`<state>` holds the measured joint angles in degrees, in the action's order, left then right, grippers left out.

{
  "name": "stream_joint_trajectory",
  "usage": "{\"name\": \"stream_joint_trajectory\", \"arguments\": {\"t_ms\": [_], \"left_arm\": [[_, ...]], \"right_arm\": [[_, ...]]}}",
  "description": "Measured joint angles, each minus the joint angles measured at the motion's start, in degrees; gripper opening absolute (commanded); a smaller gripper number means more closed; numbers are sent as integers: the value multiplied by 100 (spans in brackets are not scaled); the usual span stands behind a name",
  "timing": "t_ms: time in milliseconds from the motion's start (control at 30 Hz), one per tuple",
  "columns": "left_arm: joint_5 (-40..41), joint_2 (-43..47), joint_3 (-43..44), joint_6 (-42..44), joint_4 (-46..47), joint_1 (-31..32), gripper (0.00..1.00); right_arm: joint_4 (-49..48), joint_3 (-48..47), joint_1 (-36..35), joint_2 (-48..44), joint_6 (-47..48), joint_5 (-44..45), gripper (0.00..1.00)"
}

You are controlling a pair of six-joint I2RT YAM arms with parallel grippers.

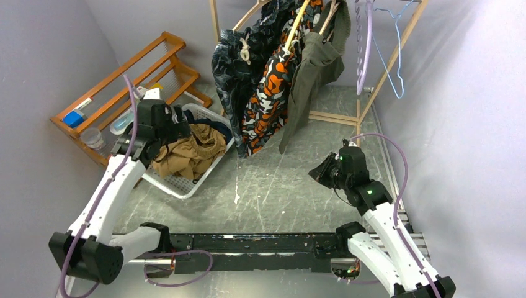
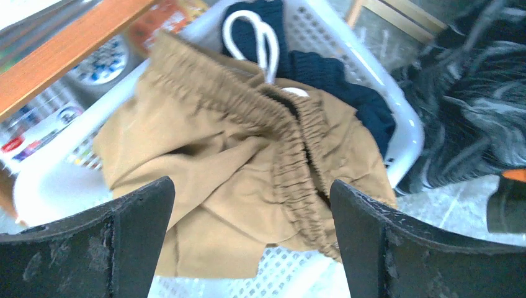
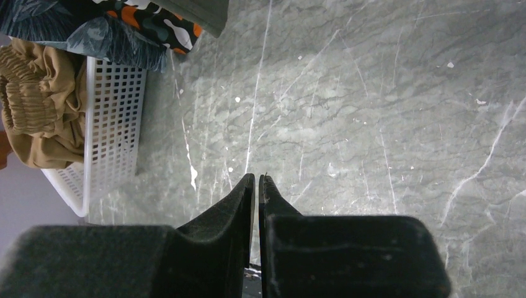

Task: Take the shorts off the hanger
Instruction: Place the shorts in the basket.

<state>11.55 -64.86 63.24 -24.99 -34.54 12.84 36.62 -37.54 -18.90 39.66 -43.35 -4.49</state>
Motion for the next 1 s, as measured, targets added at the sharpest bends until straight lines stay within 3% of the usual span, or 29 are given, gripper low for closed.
{"name": "stream_joint_trajectory", "arguments": {"t_ms": [167, 333, 467, 567, 1000], "left_arm": [[658, 437, -354, -597, -468, -57, 99], [433, 273, -1320, -1069, -422, -157, 99], [-245, -275, -1869, -1180, 20, -330, 85], [-767, -616, -1886, -1132, 450, -376, 80], [-1875, -1113, -868, -529, 2347, -378, 79]], "right_arm": [[-42, 2, 0, 9, 4, -66, 11], [-87, 22, 0, -15, 4, -109, 12], [-72, 22, 0, -20, 31, -111, 12], [13, 22, 0, -74, 87, -83, 12], [199, 20, 0, -474, 116, 46, 12]]}}
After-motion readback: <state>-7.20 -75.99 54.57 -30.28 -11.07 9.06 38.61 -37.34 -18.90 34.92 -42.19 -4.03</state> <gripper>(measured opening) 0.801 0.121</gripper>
